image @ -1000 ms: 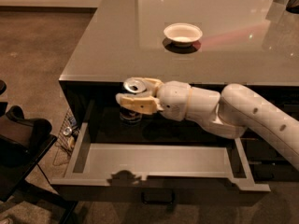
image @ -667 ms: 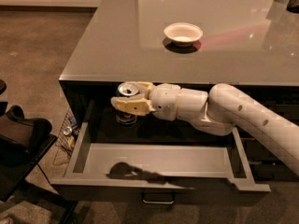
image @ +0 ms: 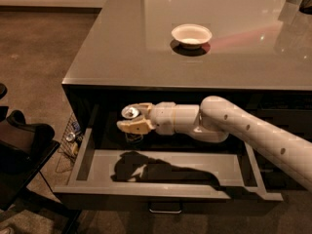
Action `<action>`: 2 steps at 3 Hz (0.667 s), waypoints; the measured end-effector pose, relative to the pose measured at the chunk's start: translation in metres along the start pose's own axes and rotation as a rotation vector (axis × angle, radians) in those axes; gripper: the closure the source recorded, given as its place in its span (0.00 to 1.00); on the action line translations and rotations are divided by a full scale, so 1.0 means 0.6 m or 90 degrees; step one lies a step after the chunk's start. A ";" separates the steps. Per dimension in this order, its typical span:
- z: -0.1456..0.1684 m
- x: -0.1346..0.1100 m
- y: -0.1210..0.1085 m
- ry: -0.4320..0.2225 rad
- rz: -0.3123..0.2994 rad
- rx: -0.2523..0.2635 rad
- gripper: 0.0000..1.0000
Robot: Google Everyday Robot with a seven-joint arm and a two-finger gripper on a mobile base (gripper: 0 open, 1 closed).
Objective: Place pepsi can into top drawer
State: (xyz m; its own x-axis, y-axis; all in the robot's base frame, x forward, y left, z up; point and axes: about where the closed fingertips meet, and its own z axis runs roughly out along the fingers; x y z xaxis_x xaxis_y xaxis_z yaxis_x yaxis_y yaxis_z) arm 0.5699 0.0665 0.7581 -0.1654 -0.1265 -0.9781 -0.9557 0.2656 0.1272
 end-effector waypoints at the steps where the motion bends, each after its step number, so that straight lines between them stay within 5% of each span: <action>1: 0.000 0.058 -0.009 0.008 -0.015 0.002 1.00; 2: -0.011 0.121 0.002 -0.033 -0.006 0.059 0.74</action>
Offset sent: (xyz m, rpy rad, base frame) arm -0.0292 -0.0314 -0.1011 0.0981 -0.0495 -0.2451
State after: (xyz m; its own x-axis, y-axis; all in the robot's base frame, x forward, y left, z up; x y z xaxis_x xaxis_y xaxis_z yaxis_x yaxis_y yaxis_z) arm 0.5551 0.0511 0.6887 -0.1407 -0.0803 -0.9868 -0.9301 0.3522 0.1040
